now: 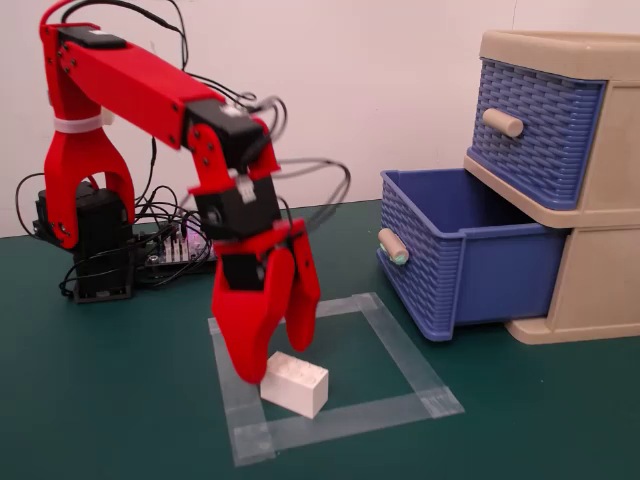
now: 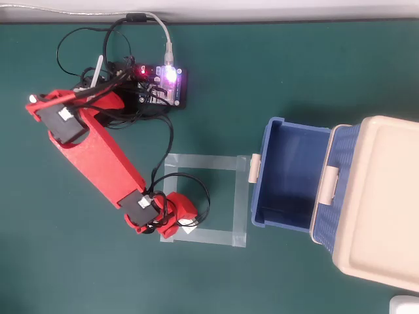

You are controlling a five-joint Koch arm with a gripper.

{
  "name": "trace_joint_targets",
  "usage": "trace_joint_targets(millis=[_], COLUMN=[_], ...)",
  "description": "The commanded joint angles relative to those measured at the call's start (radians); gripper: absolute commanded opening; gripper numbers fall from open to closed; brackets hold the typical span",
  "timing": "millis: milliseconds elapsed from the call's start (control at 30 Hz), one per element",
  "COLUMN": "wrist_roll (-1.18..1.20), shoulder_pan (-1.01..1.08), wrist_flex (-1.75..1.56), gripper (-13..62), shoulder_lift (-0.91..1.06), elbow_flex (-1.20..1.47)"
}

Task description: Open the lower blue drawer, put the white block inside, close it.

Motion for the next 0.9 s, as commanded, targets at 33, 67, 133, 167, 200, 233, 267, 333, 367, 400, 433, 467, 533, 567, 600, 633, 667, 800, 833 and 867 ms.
trace_joint_targets(millis=[33, 67, 133, 167, 200, 233, 267, 333, 367, 400, 433, 467, 533, 567, 600, 633, 667, 800, 833, 867], wrist_roll=[0.029, 0.029, 0.031, 0.031, 0.032, 0.032, 0.032, 0.032, 0.032, 0.037, 0.038, 0.041, 0.069, 0.089, 0.103, 0.112, 0.112, 0.123, 0.14, 0.201], shoulder_pan=[-0.003, -0.005, -0.003, -0.003, -0.002, -0.002, 0.0, 0.003, 0.003, 0.005, 0.009, 0.012, 0.031, 0.037, 0.043, 0.048, 0.054, 0.071, 0.072, 0.069], wrist_flex=[-0.067, -0.08, -0.097, -0.104, -0.109, -0.11, -0.112, -0.117, -0.12, -0.12, -0.12, -0.121, -0.126, -0.124, -0.12, -0.117, -0.112, -0.069, -0.066, -0.066], gripper=[33.4, 33.3, 33.2, 32.7, 31.0, 29.3, 26.9, 19.2, 15.7, 10.6, 6.1, 0.6, -8.3, -8.1, -8.1, -8.1, -8.1, -8.1, -8.1, -8.1], shoulder_lift=[-0.043, -0.058, -0.092, -0.101, -0.112, -0.12, -0.127, -0.129, -0.129, -0.124, -0.123, -0.121, -0.103, -0.087, -0.067, -0.044, -0.006, 0.132, 0.175, 0.25], elbow_flex=[-0.038, -0.038, -0.038, -0.037, -0.037, -0.037, -0.037, -0.037, -0.037, -0.034, -0.031, -0.028, -0.025, -0.023, -0.015, -0.003, 0.011, 0.064, 0.071, 0.069])
